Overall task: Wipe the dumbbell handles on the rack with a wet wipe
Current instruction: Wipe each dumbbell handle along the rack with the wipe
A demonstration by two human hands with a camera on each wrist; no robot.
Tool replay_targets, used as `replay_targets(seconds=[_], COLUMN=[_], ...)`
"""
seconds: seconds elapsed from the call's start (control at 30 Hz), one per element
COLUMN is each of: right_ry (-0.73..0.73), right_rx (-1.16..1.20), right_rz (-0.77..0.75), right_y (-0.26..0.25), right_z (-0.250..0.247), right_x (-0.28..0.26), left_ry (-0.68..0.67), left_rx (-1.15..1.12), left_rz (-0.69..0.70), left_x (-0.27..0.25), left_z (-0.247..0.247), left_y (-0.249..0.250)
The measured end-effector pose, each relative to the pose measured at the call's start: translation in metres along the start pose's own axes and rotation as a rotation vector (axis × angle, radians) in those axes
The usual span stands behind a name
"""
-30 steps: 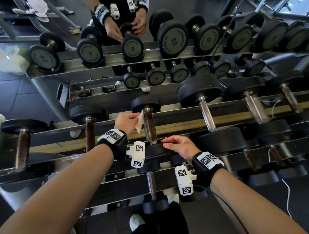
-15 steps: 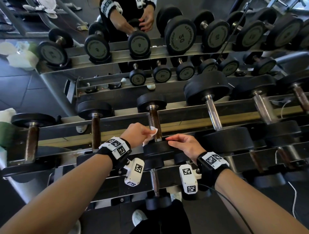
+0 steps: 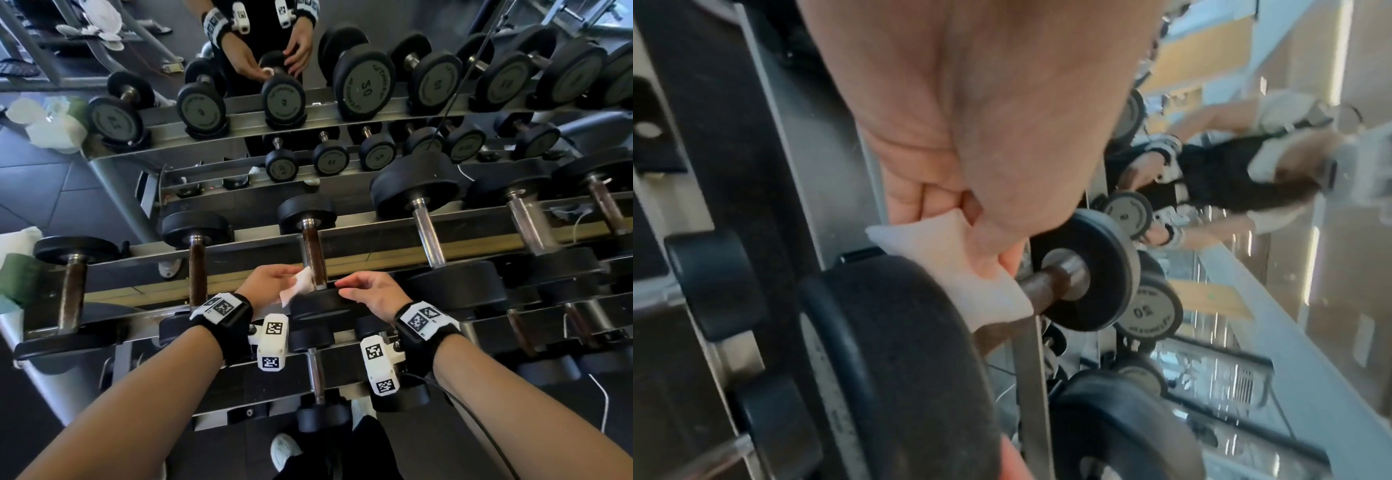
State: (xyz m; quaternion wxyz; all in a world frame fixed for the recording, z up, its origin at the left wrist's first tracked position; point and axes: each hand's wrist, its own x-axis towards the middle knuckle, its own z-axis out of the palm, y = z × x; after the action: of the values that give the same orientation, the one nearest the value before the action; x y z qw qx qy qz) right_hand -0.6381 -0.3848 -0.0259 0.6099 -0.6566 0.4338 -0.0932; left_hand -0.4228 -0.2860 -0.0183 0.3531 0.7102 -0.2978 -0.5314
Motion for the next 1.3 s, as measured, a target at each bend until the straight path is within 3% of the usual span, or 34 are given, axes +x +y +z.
replay_targets(seconds=[0.17,0.37,0.53,0.63,0.87,1.13,1.3], right_ry=[0.017,0.126,0.215,0.183,0.09,0.038,0.037], right_rx=[-0.077,-0.109,-0.017,0.045,0.175,0.2,0.287], right_rz=[-0.128,-0.243,-0.188,-0.147,-0.092,-0.091,-0.089], right_y=[-0.024,-0.05,-0.017,0.011,0.046,0.058,0.063], right_z=[-0.034,-0.116,-0.181,-0.206,-0.225,-0.229,-0.225], right_x=[-0.008,-0.015,-0.03,-0.038,-0.035,-0.027,-0.029], left_ry=[0.104,0.1,0.088,0.098,0.185,0.192,0.197], left_rx=[-0.274,-0.45,-0.436,-0.443,-0.441,-0.548,-0.502], left_rz=[-0.017,-0.013,0.016,0.003,-0.07,-0.06,-0.038], left_x=[-0.017,-0.013,0.009,0.025,0.061,0.095,0.112], left_z=[0.003,0.038,0.101,0.137,0.183,0.189,0.188], left_y=[0.025,0.062,0.093,0.103,0.102,0.118,0.133])
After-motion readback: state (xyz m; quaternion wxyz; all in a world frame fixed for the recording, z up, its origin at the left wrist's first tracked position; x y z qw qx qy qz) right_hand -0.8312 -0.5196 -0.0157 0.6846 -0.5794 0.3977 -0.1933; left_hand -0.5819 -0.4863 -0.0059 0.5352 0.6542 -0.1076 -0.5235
